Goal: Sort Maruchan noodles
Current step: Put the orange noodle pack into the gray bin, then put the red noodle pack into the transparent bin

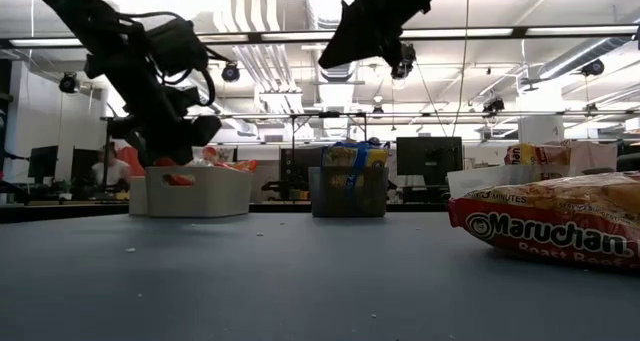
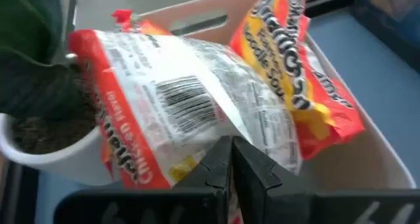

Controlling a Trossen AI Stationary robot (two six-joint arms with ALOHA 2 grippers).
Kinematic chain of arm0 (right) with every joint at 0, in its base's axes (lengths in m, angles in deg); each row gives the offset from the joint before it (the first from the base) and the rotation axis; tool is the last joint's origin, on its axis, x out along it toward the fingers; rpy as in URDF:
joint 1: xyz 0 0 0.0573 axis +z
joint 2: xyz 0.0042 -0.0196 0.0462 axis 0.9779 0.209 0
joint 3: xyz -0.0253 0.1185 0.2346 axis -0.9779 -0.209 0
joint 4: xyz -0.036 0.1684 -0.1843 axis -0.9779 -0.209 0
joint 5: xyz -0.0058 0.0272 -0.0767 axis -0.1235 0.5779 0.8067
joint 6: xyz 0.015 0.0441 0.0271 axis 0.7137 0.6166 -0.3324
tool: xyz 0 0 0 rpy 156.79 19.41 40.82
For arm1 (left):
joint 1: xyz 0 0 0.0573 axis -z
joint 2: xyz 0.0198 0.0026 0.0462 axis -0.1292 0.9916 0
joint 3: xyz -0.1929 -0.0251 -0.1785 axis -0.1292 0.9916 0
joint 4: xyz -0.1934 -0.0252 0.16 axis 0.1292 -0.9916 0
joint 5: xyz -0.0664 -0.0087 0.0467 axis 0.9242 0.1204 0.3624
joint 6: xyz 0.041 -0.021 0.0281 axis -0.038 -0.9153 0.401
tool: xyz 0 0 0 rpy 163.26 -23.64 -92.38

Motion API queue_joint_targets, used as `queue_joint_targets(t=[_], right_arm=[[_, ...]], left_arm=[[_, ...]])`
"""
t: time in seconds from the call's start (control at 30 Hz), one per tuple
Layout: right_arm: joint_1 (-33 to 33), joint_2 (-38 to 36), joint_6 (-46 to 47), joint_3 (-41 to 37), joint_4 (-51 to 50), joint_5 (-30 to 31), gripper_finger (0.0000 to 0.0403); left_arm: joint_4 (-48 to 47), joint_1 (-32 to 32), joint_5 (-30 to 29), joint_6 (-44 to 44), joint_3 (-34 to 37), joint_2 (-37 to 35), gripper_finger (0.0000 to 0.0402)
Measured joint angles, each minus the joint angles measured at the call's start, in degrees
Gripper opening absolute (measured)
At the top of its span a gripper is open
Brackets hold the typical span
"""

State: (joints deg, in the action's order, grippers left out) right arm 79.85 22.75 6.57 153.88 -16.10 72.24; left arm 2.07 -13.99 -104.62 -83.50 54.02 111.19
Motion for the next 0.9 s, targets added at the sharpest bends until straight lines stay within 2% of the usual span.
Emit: queue_joint_targets(t=[0.17, 0.3, 0.5, 0.73, 0.9], right_arm=[[0.1, -0.5, 0.9, -0.1, -1.5, -2.1, 0.0009], [0.1, -1.0, 4.0, 0.2, -6.1, -7.9, 0.0009], [0.7, -0.9, 11.7, 0.2, -13.8, -20.5, 0.0009], [3.9, -0.9, 19.0, 0.2, -21.9, -26.4, 0.0009], [7.7, -0.6, 26.3, 0.1, -27.9, -31.3, 0.0009]], left_arm=[[-0.9, 1.8, 0.2, 1.9, -2.0, 0.4, 0.0000], [-1.2, 4.8, 0.3, 5.6, -4.0, -1.2, 0.0000], [-2.6, 11.5, 0.3, 11.2, -8.6, -4.8, 0.0000], [-6.5, 16.6, -0.5, 14.0, -14.2, -6.0, 0.0000], [-7.0, 20.9, -0.5, 14.9, -15.2, -6.1, 0.0000]])
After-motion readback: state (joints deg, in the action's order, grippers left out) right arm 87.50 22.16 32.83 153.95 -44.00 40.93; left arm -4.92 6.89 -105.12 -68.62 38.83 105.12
